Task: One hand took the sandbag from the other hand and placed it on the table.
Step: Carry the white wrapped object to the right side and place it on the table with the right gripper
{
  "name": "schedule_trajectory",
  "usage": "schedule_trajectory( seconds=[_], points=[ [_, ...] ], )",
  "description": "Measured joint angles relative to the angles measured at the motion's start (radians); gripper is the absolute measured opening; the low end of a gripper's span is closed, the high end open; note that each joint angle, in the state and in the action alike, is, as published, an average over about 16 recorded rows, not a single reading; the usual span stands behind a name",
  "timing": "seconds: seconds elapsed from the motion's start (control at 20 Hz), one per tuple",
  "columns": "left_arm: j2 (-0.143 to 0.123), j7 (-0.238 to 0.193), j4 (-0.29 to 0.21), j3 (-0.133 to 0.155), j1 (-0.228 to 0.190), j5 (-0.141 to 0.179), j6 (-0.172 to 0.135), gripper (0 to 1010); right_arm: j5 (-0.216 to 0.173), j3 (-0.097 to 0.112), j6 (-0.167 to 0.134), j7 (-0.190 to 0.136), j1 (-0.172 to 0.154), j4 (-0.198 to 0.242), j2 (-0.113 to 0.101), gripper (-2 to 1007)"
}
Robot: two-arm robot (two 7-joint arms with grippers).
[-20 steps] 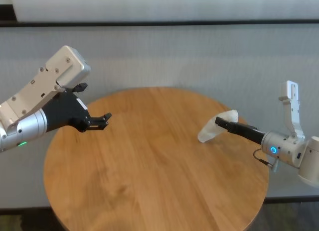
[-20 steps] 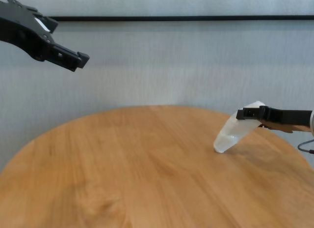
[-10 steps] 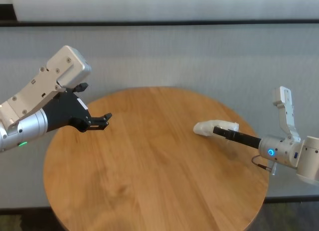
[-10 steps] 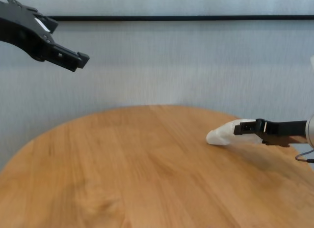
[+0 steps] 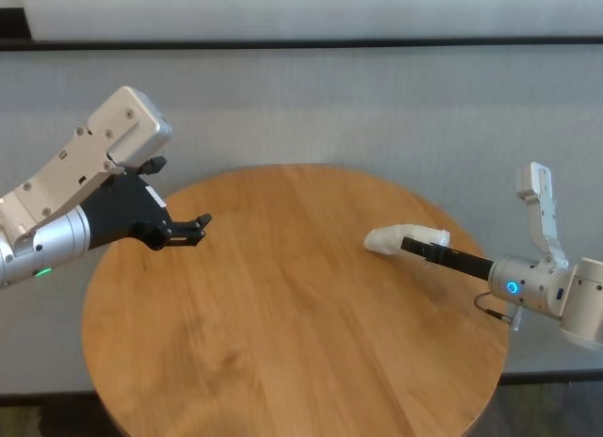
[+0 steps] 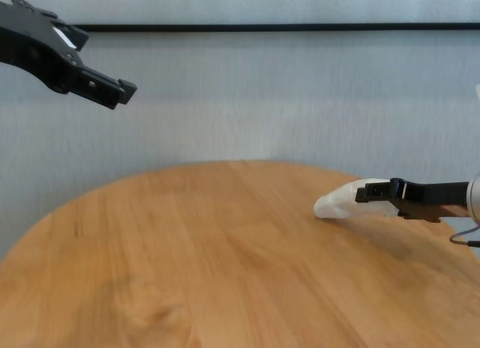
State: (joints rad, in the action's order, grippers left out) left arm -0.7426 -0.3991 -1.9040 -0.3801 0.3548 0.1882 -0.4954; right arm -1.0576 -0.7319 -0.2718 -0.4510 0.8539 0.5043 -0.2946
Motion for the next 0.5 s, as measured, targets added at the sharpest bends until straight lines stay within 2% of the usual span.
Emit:
schedule_trajectory(
  seconds=[0.5],
  points=[
    [0.000,0.000,0.000,0.000,0.000,0.000,0.000,1000,-0.001,0.001,0.002,0.001,-0.001,0.004,-0.001,605]
  ],
)
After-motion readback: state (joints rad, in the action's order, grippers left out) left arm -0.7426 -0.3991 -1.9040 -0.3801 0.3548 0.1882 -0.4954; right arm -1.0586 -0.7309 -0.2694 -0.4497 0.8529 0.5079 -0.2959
